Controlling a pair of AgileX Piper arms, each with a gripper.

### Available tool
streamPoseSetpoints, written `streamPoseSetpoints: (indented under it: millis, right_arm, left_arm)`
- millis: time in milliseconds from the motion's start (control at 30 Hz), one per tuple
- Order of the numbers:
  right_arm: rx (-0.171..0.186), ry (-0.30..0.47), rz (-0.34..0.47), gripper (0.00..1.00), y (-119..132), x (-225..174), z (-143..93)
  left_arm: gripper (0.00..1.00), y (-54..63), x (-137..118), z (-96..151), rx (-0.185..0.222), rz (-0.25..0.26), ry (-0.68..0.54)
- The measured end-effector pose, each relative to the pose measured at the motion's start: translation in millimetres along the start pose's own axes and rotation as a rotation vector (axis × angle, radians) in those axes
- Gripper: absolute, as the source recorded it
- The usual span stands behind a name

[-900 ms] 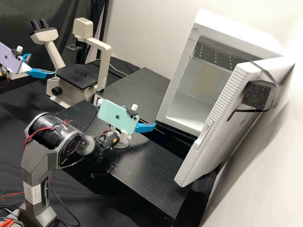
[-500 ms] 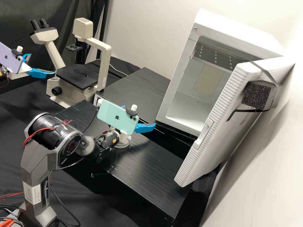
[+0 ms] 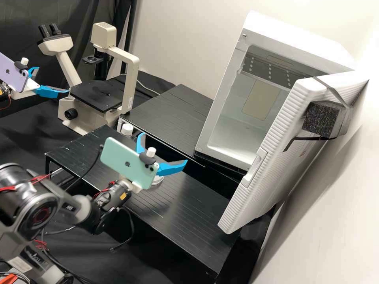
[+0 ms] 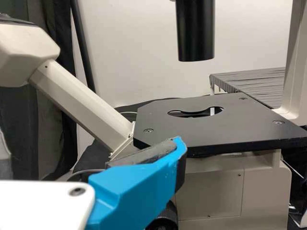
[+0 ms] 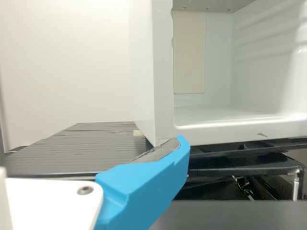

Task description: Return the petri dish to the incubator.

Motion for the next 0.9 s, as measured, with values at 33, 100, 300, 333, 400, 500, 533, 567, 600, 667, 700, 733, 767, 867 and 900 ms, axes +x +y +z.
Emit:
streamPoseSetpoints:
  millis: [33,100,300,333,400,500,533,567,600,667,700,733,767,867,900]
  right_arm:
    - [0.001,-0.006,-0.005,1.00,-1.6,-5.4,1.4]
    - [0.003,-0.020,-0.022,1.00,-5.4,-13.8,4.0]
    - [-0.015,-0.015,-0.061,1.00,-7.4,-21.6,6.4]
    - [-0.014,-0.019,-0.068,1.00,-6.0,-22.2,7.6]
    - [-0.020,-0.019,-0.096,1.00,-4.7,-24.0,8.7]
    - [-0.013,-0.030,-0.126,1.00,-1.9,-27.3,10.5]
    - [-0.010,-0.035,-0.139,1.00,-1.4,-28.4,11.1]
    - [-0.011,-0.045,-0.149,1.00,-0.7,-29.5,12.3]
    - [-0.013,-0.046,-0.168,1.00,-1.3,-30.5,12.8]
    - [-0.012,-0.053,-0.199,1.00,-1.9,-32.3,14.1]
    - [-0.015,-0.060,-0.216,1.00,-2.1,-33.4,15.6]
    - [-0.021,-0.060,-0.234,1.00,-2.7,-34.1,16.6]
    - [-0.025,-0.063,-0.256,1.00,-3.9,-34.8,17.8]
    - [-0.026,-0.090,-0.298,1.00,-6.4,-35.8,23.7]
    - [-0.026,-0.098,-0.302,1.00,-6.6,-35.9,25.4]
  left_arm:
    - [1.00,0.0,0.0,0.0,0.000,0.000,0.000]
    - [1.00,0.0,0.0,0.0,0.000,0.000,0.000]
    - [1.00,0.0,0.0,0.0,0.000,0.000,0.000]
    - [1.00,0.0,0.0,0.0,0.000,0.000,0.000]
    - [1.00,0.0,0.0,0.0,0.000,0.000,0.000]
    - [1.00,0.0,0.0,0.0,0.000,0.000,0.000]
    - [1.00,0.0,0.0,0.0,0.000,0.000,0.000]
    - [1.00,0.0,0.0,0.0,0.000,0.000,0.000]
    - [1.00,0.0,0.0,0.0,0.000,0.000,0.000]
    - [1.00,0.0,0.0,0.0,0.000,0.000,0.000]
    - [1.00,0.0,0.0,0.0,0.000,0.000,0.000]
    - [1.00,0.0,0.0,0.0,0.000,0.000,0.000]
    - [1.00,0.0,0.0,0.0,0.000,0.000,0.000]
    - [1.00,0.0,0.0,0.0,0.000,0.000,0.000]
    - [1.00,0.0,0.0,0.0,0.000,0.000,0.000]
